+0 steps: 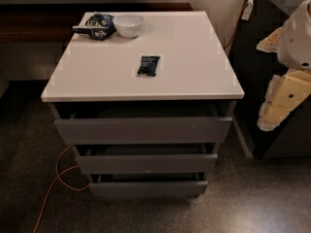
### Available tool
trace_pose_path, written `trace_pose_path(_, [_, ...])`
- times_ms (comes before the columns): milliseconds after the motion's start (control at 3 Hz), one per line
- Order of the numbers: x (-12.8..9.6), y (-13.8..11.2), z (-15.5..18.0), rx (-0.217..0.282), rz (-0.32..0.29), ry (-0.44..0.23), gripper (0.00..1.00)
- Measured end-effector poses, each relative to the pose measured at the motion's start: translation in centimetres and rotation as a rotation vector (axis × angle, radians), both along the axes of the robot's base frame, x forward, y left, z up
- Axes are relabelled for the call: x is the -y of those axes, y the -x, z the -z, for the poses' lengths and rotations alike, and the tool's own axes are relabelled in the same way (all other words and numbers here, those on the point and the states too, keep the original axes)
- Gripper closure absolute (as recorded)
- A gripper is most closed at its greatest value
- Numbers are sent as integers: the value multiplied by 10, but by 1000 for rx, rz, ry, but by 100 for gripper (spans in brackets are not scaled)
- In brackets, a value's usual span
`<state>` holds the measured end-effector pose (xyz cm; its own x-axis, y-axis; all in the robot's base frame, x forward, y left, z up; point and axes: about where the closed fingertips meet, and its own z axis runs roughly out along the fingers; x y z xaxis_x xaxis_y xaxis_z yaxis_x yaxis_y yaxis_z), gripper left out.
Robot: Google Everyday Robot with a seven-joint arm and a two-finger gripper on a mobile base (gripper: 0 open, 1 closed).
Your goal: Open middle drawer
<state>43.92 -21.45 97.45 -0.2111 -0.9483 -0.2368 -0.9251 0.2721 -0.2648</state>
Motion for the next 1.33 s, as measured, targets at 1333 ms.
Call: trace_pose_path(1333, [-52,-7,81,-19,-130,-135,0])
